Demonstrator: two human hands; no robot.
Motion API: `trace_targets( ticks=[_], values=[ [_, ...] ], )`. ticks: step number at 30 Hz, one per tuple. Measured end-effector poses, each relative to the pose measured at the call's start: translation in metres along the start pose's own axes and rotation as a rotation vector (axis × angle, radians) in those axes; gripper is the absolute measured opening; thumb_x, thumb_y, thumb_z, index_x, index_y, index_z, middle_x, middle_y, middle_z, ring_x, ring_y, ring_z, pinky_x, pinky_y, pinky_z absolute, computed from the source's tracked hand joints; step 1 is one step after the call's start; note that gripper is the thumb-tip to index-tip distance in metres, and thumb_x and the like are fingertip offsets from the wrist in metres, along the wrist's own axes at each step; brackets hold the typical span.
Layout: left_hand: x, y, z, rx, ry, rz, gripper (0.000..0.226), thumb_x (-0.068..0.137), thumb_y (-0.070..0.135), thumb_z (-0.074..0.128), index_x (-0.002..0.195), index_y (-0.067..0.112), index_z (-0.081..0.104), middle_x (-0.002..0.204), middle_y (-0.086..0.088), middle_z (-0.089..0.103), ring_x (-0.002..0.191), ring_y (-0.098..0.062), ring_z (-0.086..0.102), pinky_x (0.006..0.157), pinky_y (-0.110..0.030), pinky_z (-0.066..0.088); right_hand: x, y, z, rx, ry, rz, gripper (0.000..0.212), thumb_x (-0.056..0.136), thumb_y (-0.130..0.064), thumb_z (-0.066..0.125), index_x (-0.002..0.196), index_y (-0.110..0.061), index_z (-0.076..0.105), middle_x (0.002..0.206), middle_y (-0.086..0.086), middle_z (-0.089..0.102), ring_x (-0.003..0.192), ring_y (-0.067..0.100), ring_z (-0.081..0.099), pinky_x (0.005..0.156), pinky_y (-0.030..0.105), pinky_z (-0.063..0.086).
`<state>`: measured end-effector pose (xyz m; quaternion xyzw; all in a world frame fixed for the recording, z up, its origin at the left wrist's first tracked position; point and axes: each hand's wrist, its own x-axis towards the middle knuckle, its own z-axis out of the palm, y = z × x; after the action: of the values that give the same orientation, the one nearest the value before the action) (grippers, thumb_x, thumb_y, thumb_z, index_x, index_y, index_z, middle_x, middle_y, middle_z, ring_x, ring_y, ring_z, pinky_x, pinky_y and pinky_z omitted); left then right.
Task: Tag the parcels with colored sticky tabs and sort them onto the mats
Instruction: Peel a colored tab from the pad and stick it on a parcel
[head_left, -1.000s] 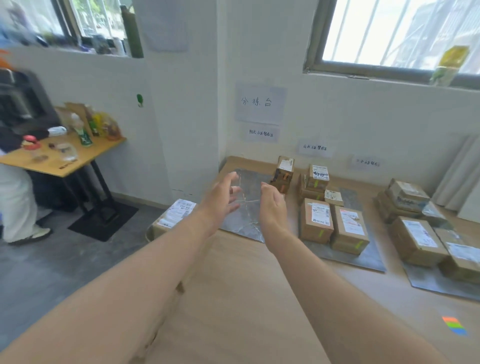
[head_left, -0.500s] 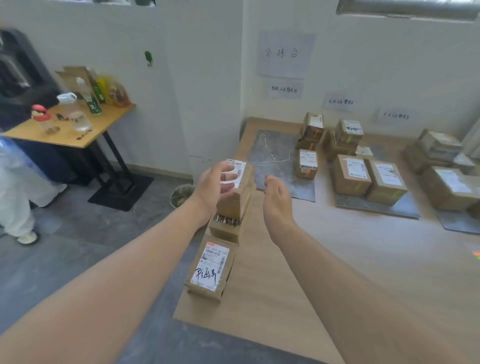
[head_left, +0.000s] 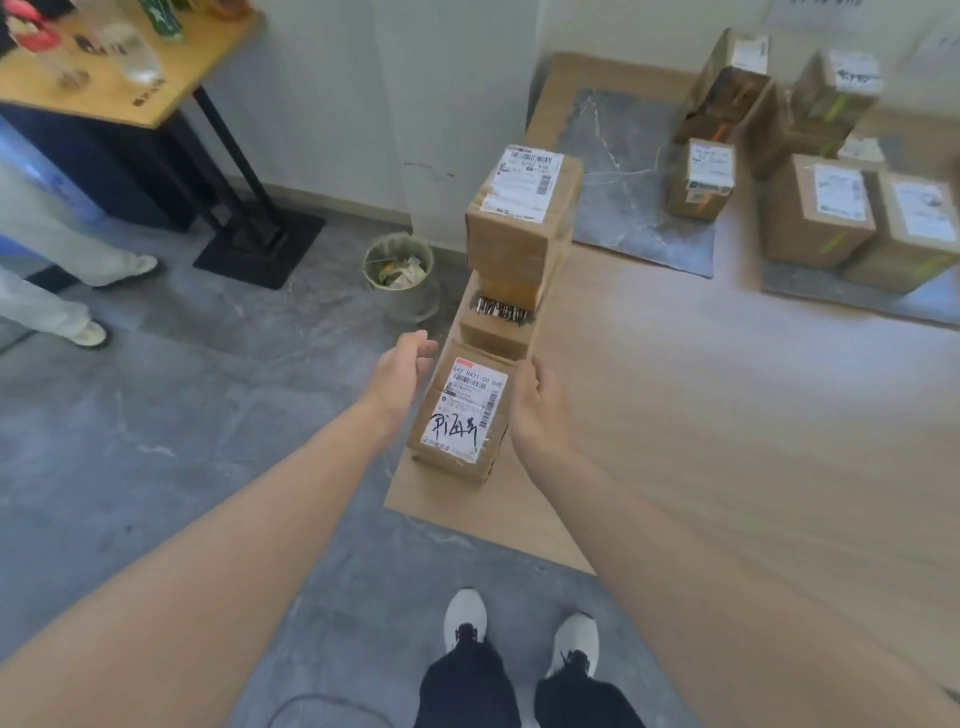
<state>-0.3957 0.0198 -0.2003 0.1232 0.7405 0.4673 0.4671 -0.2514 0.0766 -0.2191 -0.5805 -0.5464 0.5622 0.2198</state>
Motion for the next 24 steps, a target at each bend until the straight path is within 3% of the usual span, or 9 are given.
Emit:
trace_targets(
  ticks=[2, 4, 6, 11, 16, 21, 24],
  values=[
    [0.003, -0.017, 0.0, -0.017, -0.02, -0.054, 0.044, 0.105, 0.043, 0.033, 0.13, 0.017, 0.057, 0.113, 0.002, 0.062, 0.105, -0.016, 0.056, 0.089, -0.031, 0.041, -0.002, 0.012, 0.007, -0.052, -0.015, 0.058, 0.041, 0.105, -0.036, 0.037, 0.141, -0.021, 0.05, 0.122, -0.006, 0.057, 0.112, 0.016, 0.052, 0.093, 0.031, 0.037],
    [0.006, -0.029, 0.0, -0.05, -0.034, -0.103, 0.044, 0.104, 0.046, 0.034, 0.126, 0.018, 0.059, 0.108, 0.001, 0.068, 0.1, -0.017, 0.064, 0.077, -0.031, 0.047, 0.0, 0.026, 0.015, -0.065, -0.041, 0.118, 0.028, 0.103, -0.036, 0.039, 0.117, -0.022, 0.059, 0.111, -0.007, 0.065, 0.101, 0.018, 0.057, 0.087, 0.032, 0.04],
    [0.009, -0.035, -0.001, -0.045, -0.039, -0.119, 0.047, 0.102, 0.049, 0.035, 0.129, 0.018, 0.059, 0.116, -0.001, 0.069, 0.106, -0.019, 0.064, 0.075, -0.032, 0.048, -0.001, 0.034, 0.022, -0.038, -0.061, 0.188, 0.023, 0.102, -0.039, 0.041, 0.098, -0.025, 0.058, 0.099, -0.006, 0.069, 0.096, 0.02, 0.063, 0.087, 0.036, 0.048],
    [0.006, -0.034, 0.001, -0.018, -0.051, -0.108, 0.05, 0.101, 0.049, 0.037, 0.127, 0.014, 0.061, 0.112, 0.003, 0.068, 0.104, -0.018, 0.064, 0.074, -0.032, 0.048, -0.005, 0.04, 0.024, -0.023, -0.051, 0.227, 0.037, 0.099, -0.045, 0.041, 0.119, -0.02, 0.058, 0.112, -0.001, 0.069, 0.104, 0.024, 0.064, 0.092, 0.039, 0.049],
    [-0.01, -0.02, 0.011, 0.045, -0.085, -0.088, 0.045, 0.101, 0.049, 0.036, 0.118, 0.018, 0.063, 0.101, 0.003, 0.069, 0.099, -0.021, 0.066, 0.088, -0.037, 0.052, -0.013, 0.027, 0.004, 0.004, -0.026, 0.188, 0.035, 0.101, -0.044, 0.039, 0.117, -0.02, 0.059, 0.113, 0.002, 0.069, 0.103, 0.024, 0.065, 0.094, 0.041, 0.052],
    [-0.037, 0.005, 0.038, 0.104, -0.175, -0.023, 0.042, 0.102, 0.048, 0.037, 0.106, 0.02, 0.068, 0.097, 0.001, 0.072, 0.091, -0.021, 0.068, 0.083, -0.035, 0.055, -0.025, 0.011, -0.035, 0.037, 0.055, 0.161, 0.033, 0.1, -0.045, 0.037, 0.104, -0.021, 0.06, 0.106, 0.003, 0.071, 0.097, 0.024, 0.067, 0.093, 0.045, 0.054],
    [-0.055, 0.025, 0.062, 0.142, -0.215, 0.022, 0.041, 0.101, 0.048, 0.038, 0.105, 0.02, 0.069, 0.092, 0.002, 0.075, 0.087, -0.02, 0.07, 0.081, -0.034, 0.056, -0.035, -0.003, -0.068, 0.054, 0.124, 0.113, 0.043, 0.091, -0.052, 0.034, 0.096, -0.023, 0.064, 0.097, -0.001, 0.072, 0.092, 0.024, 0.068, 0.091, 0.048, 0.055]
  ],
)
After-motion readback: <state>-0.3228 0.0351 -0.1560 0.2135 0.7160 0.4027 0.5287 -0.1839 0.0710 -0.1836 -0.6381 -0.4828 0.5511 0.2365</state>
